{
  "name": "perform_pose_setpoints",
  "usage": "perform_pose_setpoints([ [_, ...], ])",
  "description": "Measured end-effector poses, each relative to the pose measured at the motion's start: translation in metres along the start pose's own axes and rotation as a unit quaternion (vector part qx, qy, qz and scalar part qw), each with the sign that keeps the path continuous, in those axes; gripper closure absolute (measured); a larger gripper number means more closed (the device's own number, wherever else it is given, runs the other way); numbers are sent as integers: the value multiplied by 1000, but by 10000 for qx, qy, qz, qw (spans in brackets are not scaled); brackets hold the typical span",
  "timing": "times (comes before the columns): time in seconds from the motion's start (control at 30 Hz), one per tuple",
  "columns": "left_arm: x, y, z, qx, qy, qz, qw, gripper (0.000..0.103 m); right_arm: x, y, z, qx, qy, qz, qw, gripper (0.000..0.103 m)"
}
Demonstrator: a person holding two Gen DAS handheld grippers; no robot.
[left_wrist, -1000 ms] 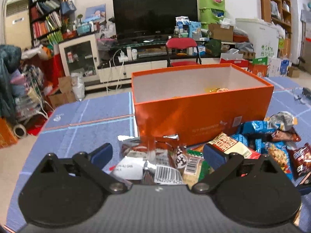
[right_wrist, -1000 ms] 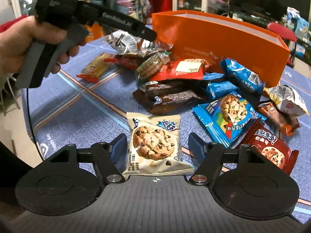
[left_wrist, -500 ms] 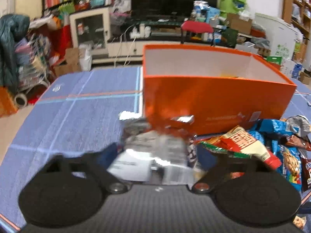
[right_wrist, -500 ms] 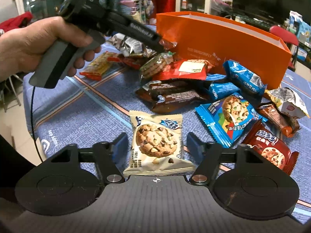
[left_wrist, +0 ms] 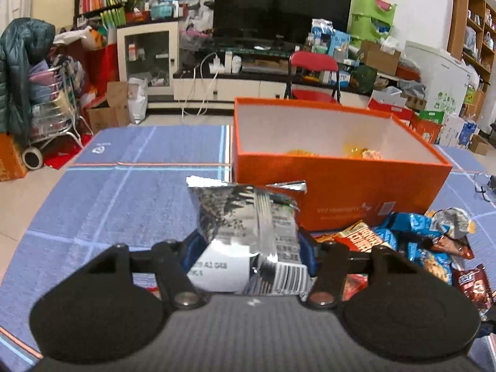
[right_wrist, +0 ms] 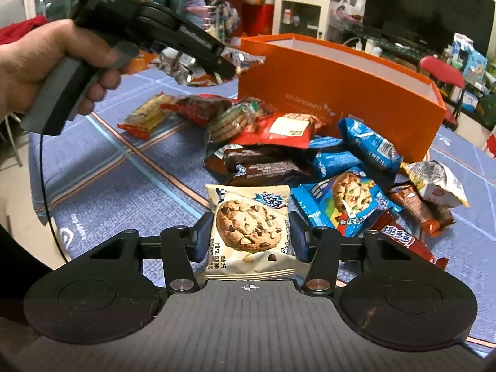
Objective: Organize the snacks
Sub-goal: 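Release the silver bag and cookie packet into the orange box with both grippers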
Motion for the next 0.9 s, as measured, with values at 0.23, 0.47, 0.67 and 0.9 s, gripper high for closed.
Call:
perform_pose_setpoints([
  [0.23, 31, 7, -3, 71, -124, -254, 9996, 44, 24, 15, -3, 24, -382, -344, 9987, 66],
  [0.47, 55, 17, -7, 348, -369, -440, 9977, 44, 38, 27, -8, -147, -607, -513, 9967, 66],
  [0.67, 49, 36, -14, 364, -356, -489, 9975, 44, 48, 59, -38, -325, -894, -830, 9920, 66],
  [0.9, 3, 89, -29, 477, -276, -640, 9964, 44, 14, 139, -110, -717, -1163, -1055, 9850, 66],
])
Point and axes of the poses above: each gripper's, at about its wrist camera, not at the fingertips, and x roughly against the way its jaws point, z to its left, y to its top, the point moved 2 cm from there along -x, roughly the way its jaws point, and after that the axes turned 2 degrees about x, right-handed, at the moved point
